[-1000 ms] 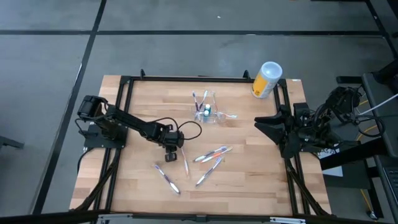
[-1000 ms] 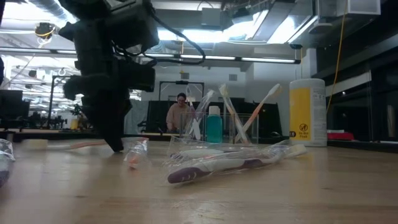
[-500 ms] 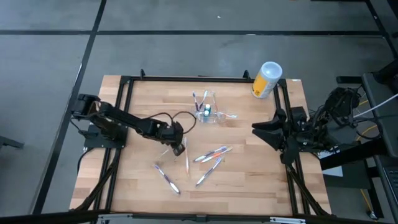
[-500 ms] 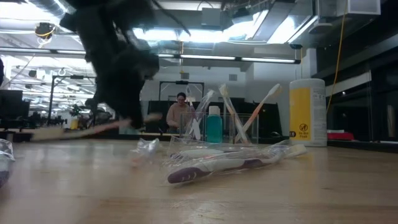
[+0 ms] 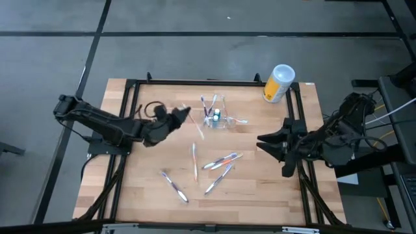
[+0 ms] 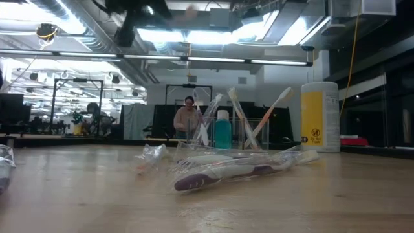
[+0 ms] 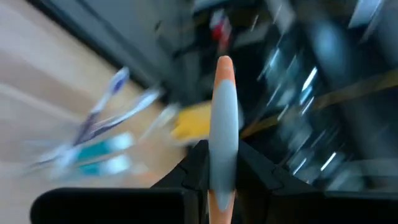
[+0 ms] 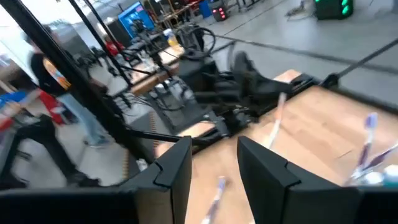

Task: Pick & Place toothbrushing station
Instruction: Put the orange toothbrush into the right section of the transparent organizer

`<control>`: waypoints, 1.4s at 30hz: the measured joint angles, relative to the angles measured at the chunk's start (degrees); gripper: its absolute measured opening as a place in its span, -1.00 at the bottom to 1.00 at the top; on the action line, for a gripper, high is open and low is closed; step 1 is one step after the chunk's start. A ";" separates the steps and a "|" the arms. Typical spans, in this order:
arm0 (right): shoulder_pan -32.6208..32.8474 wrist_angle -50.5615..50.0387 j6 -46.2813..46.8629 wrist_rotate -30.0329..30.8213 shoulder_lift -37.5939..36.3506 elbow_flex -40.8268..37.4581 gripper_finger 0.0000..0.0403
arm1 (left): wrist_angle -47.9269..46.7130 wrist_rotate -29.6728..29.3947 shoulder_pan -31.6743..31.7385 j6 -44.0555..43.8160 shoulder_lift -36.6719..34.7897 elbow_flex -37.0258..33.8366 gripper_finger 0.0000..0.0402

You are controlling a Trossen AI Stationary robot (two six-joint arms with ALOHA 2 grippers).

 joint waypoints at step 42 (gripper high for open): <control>-12.06 13.05 -85.36 -7.72 14.06 -0.02 -0.35 | 61.19 -3.37 -14.45 16.03 21.59 15.80 -0.76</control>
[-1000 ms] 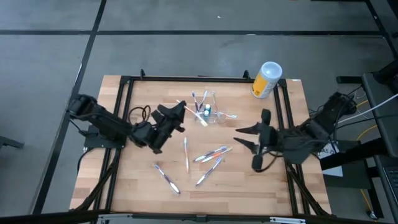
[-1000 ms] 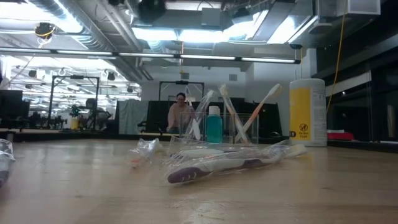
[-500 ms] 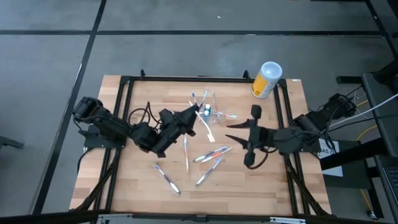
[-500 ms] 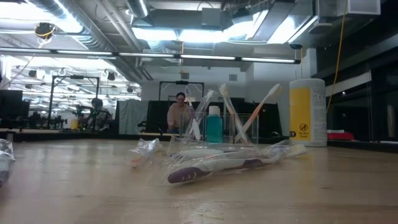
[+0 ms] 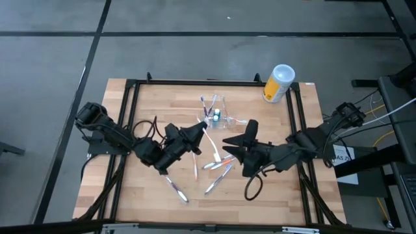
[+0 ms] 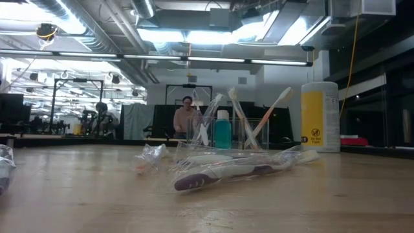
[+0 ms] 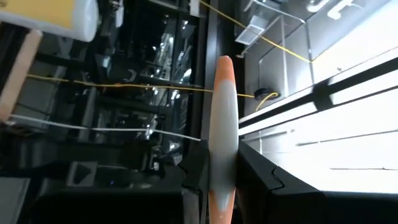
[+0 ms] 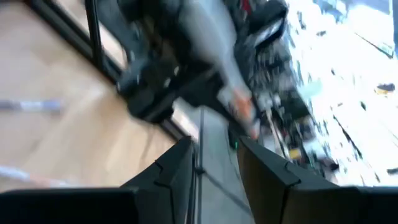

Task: Pick & Place toothbrushing station
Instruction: Put the orange toothbrush into the right section of the transparent organizer

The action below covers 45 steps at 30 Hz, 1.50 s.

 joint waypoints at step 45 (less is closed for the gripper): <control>-2.54 12.14 -5.24 -18.59 1.90 0.04 -0.49 | -5.08 -0.36 -1.05 -5.72 -0.07 0.02 -0.76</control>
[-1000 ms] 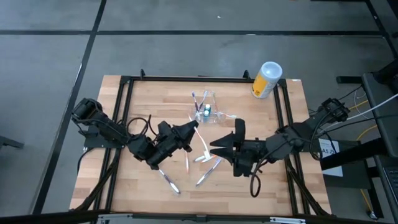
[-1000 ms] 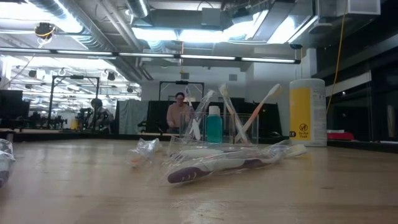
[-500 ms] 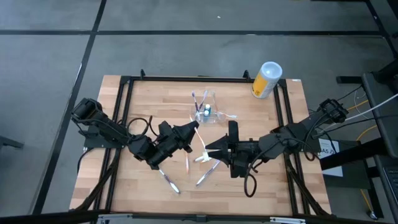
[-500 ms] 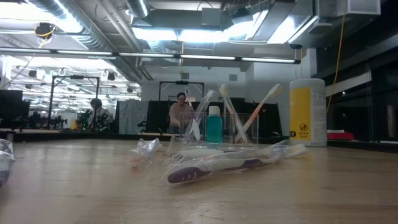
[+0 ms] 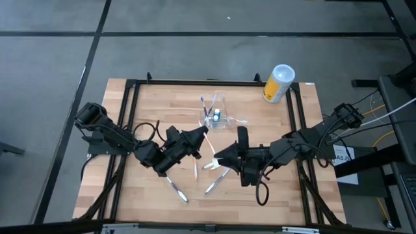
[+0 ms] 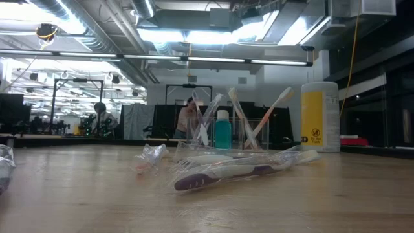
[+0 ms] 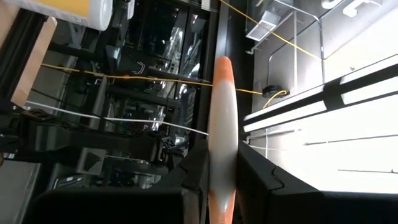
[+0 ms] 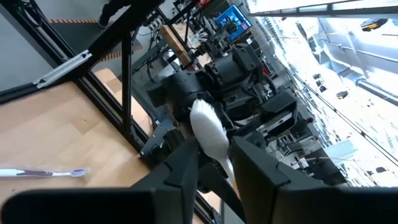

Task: Pick & Place toothbrushing station
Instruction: Put the orange toothbrush into the right section of the transparent organizer

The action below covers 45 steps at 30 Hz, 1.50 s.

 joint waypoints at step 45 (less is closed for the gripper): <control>-0.02 -0.38 4.57 3.88 -0.20 -0.02 -0.69 | 1.36 -0.82 -1.68 7.77 -0.04 2.89 -0.76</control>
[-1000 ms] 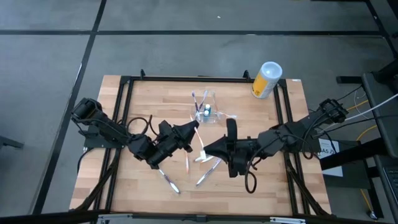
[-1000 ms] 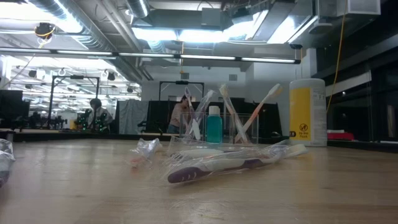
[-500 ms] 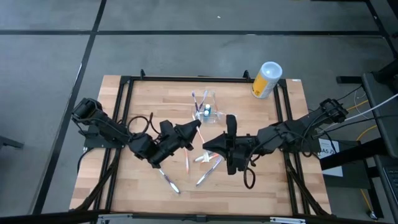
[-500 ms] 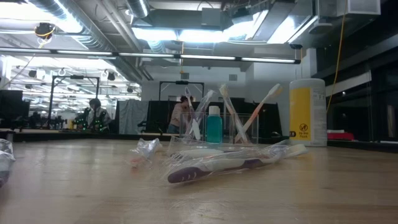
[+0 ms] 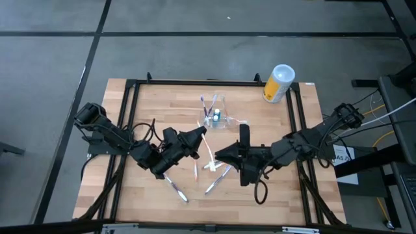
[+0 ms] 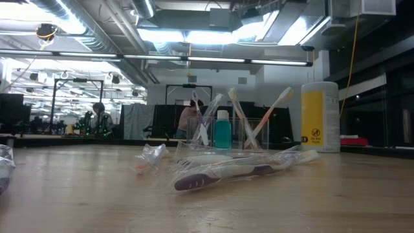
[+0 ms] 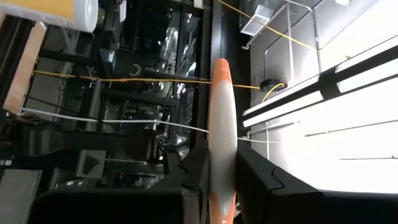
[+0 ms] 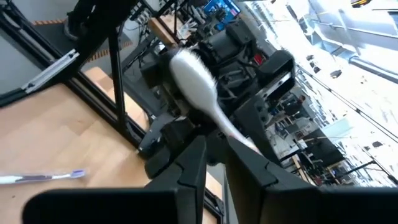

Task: Pick & Place toothbrushing station
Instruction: Put the orange toothbrush into the right section of the transparent organizer

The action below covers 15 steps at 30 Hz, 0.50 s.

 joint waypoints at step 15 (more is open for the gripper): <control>0.59 3.46 -1.15 -1.45 0.00 0.00 -0.69 | -1.99 1.98 1.01 0.98 0.02 1.70 -0.76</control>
